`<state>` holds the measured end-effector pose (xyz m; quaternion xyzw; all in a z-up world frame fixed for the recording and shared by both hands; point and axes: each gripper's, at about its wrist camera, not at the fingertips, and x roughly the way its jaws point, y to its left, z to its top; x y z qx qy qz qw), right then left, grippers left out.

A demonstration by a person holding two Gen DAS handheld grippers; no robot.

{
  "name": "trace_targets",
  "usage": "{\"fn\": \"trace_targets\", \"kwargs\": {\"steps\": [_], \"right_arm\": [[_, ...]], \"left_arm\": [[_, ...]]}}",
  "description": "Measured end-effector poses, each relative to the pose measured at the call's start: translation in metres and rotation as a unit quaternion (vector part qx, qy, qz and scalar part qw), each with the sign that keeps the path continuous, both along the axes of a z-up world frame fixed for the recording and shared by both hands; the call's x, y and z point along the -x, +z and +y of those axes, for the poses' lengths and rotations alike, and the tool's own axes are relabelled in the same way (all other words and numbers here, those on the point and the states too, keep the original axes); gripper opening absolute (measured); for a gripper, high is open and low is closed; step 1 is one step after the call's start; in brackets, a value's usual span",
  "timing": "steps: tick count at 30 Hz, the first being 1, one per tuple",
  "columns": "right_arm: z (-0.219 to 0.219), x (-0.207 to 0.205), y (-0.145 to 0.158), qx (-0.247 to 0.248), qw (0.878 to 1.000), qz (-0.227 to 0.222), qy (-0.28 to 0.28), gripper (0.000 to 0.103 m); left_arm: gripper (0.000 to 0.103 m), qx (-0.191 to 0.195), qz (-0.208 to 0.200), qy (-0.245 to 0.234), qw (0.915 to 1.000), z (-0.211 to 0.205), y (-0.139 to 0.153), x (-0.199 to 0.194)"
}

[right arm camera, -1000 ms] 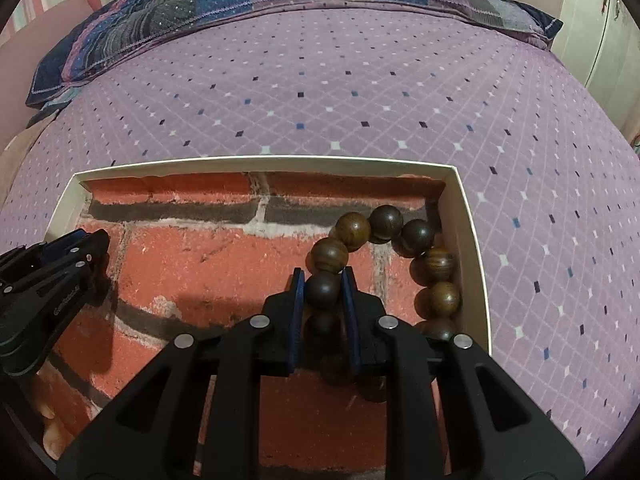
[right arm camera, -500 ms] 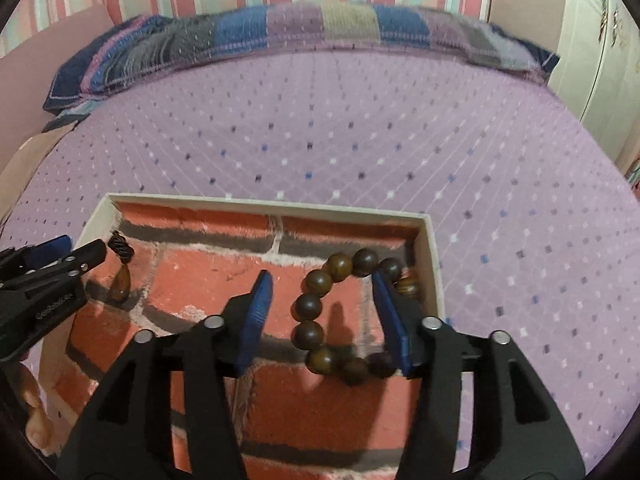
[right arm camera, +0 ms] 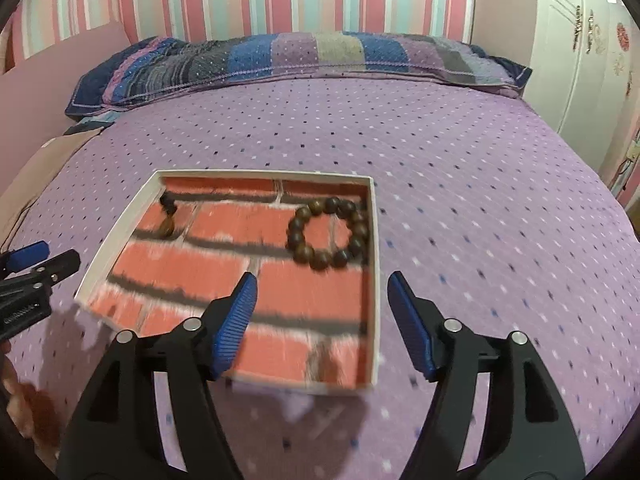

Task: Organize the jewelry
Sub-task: 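Move both open grippers back toward the remaining jewelry, then close left gripper on cream scrunchie while right gripper approaches red-ball hair tie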

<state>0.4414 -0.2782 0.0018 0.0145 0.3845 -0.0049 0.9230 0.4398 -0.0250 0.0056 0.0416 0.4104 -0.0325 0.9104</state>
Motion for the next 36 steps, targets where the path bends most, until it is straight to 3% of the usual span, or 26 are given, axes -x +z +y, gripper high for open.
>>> {"fn": "trace_targets", "kwargs": {"steps": [10, 16, 28, 36], "right_arm": [[-0.013, 0.12, 0.01, -0.008, 1.0, -0.025, 0.002, 0.073], [-0.017, 0.178, 0.009, 0.0, 0.999, -0.034, -0.002, 0.073], [-0.017, 0.268, -0.014, 0.016, 0.999, -0.037, -0.013, 0.073], [-0.011, 0.296, -0.038, 0.021, 0.999, -0.02, -0.013, 0.073]], "left_arm": [[0.07, 0.018, -0.022, 0.022, 0.9993, 0.031, 0.014, 0.122], [0.071, 0.006, -0.037, 0.019, 0.9991, 0.036, 0.009, 0.181], [0.071, 0.006, -0.029, 0.015, 0.9995, 0.04, -0.016, 0.255], [0.071, 0.012, 0.003, 0.016, 0.9998, 0.041, -0.047, 0.266]]}}
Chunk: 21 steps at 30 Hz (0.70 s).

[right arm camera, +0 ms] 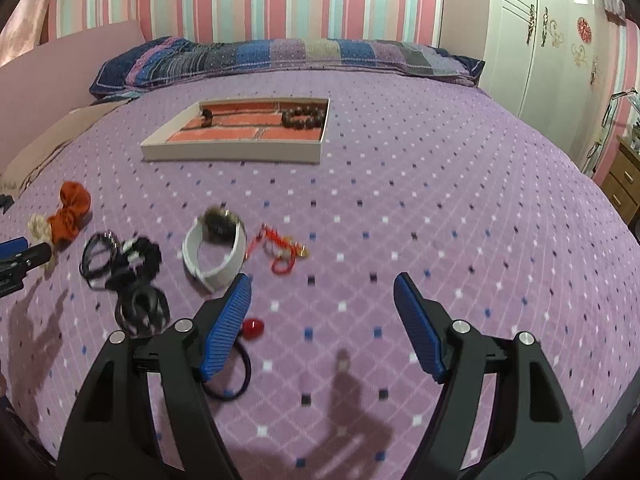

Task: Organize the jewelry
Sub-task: 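Close left gripper on cream scrunchie while right gripper approaches red-ball hair tie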

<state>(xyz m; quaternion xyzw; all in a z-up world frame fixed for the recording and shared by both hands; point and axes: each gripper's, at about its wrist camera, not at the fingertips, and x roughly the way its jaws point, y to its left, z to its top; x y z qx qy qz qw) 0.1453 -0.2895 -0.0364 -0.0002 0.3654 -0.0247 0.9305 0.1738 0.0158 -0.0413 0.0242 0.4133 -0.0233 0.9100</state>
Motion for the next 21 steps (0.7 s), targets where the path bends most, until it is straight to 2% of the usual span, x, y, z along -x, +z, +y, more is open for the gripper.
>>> {"fn": "trace_targets", "kwargs": {"steps": [8, 18, 21], "right_arm": [[0.011, 0.012, -0.029, -0.002, 0.999, 0.031, 0.012, 0.073], [0.021, 0.016, -0.045, -0.003, 0.999, 0.045, 0.02, 0.072], [0.024, 0.014, -0.051, -0.001, 0.998, 0.052, 0.024, 0.067]], "left_arm": [[0.071, -0.003, 0.006, -0.006, 1.0, -0.01, -0.018, -0.004], [0.071, 0.014, 0.021, 0.0, 0.9997, -0.011, -0.032, -0.022], [0.071, 0.01, 0.021, 0.0, 0.9997, -0.014, -0.034, -0.029]]}}
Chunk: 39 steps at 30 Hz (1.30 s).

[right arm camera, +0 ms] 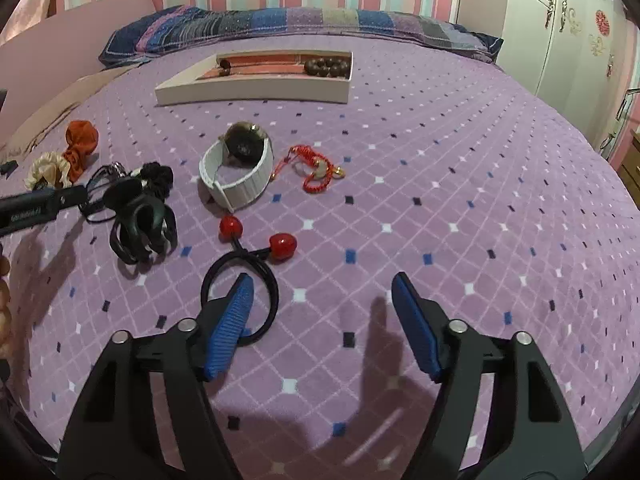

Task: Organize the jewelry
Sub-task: 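Close left gripper on cream scrunchie while right gripper approaches red-ball hair tie, then close right gripper on black hair tie with red balls while left lifts scrunchie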

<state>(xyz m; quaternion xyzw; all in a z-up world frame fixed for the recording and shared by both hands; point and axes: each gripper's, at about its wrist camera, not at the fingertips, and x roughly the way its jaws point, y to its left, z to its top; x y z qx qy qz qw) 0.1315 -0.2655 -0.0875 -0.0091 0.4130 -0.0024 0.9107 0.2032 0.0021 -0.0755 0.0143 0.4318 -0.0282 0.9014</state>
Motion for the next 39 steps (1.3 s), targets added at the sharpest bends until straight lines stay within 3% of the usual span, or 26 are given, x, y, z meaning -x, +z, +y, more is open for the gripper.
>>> {"fn": "trace_targets", "kwargs": {"steps": [10, 16, 23, 33, 39], "right_arm": [[0.0, -0.006, -0.007, -0.012, 1.0, 0.005, 0.01, 0.042], [0.0, -0.008, -0.009, -0.017, 1.0, 0.008, 0.012, 0.041], [-0.003, -0.01, -0.009, -0.026, 1.0, 0.009, 0.013, 0.041], [0.0, -0.01, -0.01, -0.018, 1.0, 0.011, 0.015, 0.039], [0.003, -0.009, -0.01, -0.015, 1.0, 0.011, 0.018, 0.036]], "left_arm": [[0.069, -0.009, 0.012, -0.002, 0.9999, -0.004, -0.01, -0.018], [0.069, -0.036, 0.016, -0.007, 0.9992, -0.012, -0.013, -0.024], [0.068, -0.043, 0.016, -0.007, 0.9989, -0.016, -0.015, -0.026], [0.041, -0.032, 0.005, -0.012, 0.9994, -0.008, -0.015, -0.019], [0.025, 0.023, 0.002, -0.016, 0.9996, 0.019, -0.012, -0.01]]}}
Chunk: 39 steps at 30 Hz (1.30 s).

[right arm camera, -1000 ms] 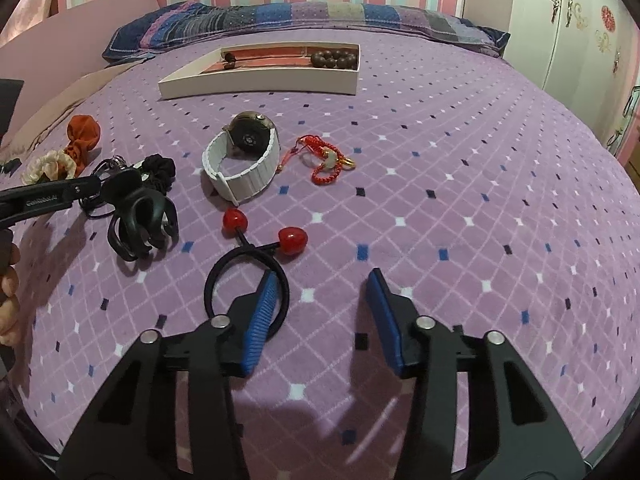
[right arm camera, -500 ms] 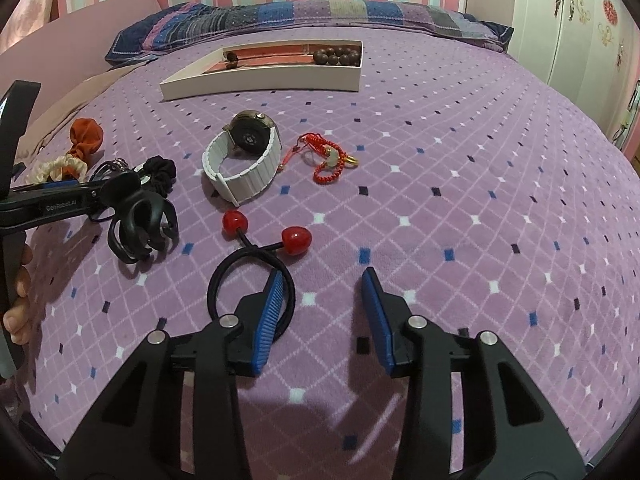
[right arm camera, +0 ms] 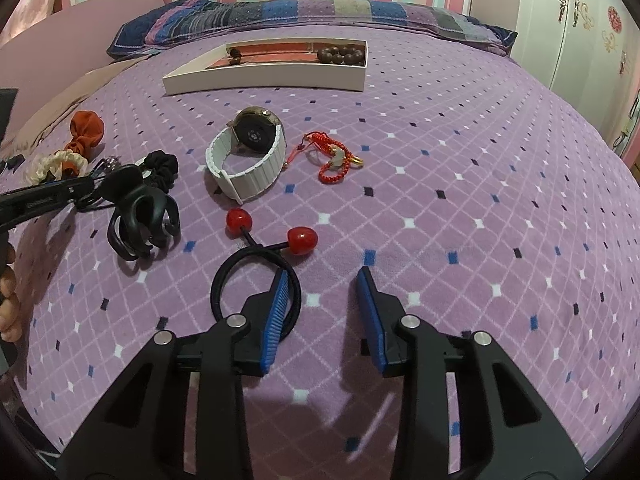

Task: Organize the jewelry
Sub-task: 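Close right gripper on black hair tie with red balls while left lifts scrunchie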

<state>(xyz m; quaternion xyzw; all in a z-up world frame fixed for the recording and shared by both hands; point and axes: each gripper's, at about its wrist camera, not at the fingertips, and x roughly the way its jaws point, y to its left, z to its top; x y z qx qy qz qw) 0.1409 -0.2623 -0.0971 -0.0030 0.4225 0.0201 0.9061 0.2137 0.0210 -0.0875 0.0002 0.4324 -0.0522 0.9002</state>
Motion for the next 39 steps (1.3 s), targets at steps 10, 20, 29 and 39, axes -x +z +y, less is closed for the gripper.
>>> {"fn": "trace_targets", "kwargs": {"steps": [10, 20, 29, 39], "right_arm": [[-0.001, 0.002, -0.001, -0.006, 1.0, -0.006, 0.0, 0.036], [-0.002, 0.004, -0.004, -0.006, 1.0, -0.01, 0.004, 0.036], [-0.001, 0.004, -0.005, -0.003, 1.0, -0.009, 0.004, 0.036], [-0.001, 0.004, -0.004, -0.002, 1.0, -0.009, 0.004, 0.036]], "left_arm": [[0.022, 0.063, -0.005, -0.013, 0.998, 0.023, 0.003, 0.013], [0.023, 0.075, -0.011, -0.012, 0.997, 0.034, 0.01, 0.023], [0.024, 0.076, -0.004, -0.005, 0.9971, 0.047, 0.012, 0.026], [0.048, 0.05, -0.019, -0.007, 0.9986, 0.05, 0.021, 0.041]]}}
